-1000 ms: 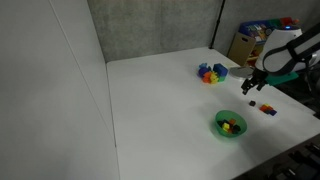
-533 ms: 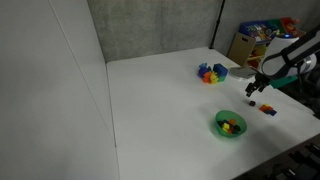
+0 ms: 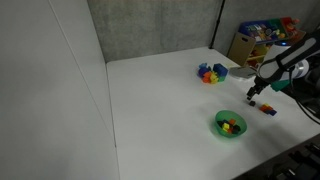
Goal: Put the green block inside the bowl
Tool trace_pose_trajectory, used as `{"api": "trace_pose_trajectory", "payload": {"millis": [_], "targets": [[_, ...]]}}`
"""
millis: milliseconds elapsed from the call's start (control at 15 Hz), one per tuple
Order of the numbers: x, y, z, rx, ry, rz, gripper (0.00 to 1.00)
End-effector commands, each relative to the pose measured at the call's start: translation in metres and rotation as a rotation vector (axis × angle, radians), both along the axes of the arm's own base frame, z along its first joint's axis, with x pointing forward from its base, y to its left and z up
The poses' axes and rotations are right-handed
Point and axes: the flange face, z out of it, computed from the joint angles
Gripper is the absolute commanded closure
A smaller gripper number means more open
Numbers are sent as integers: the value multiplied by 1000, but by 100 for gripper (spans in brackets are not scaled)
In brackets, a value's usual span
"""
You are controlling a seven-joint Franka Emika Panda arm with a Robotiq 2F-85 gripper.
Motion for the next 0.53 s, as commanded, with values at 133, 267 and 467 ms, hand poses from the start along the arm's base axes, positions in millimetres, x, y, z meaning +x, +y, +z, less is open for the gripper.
{"api": "trace_pose_trajectory", "payload": {"millis": [133, 267, 467], "targets": [[15, -16, -23, 34, -8, 91, 0], [19, -17, -30, 51, -13, 116, 0], [24, -18, -40, 60, -7, 133, 0]]}}
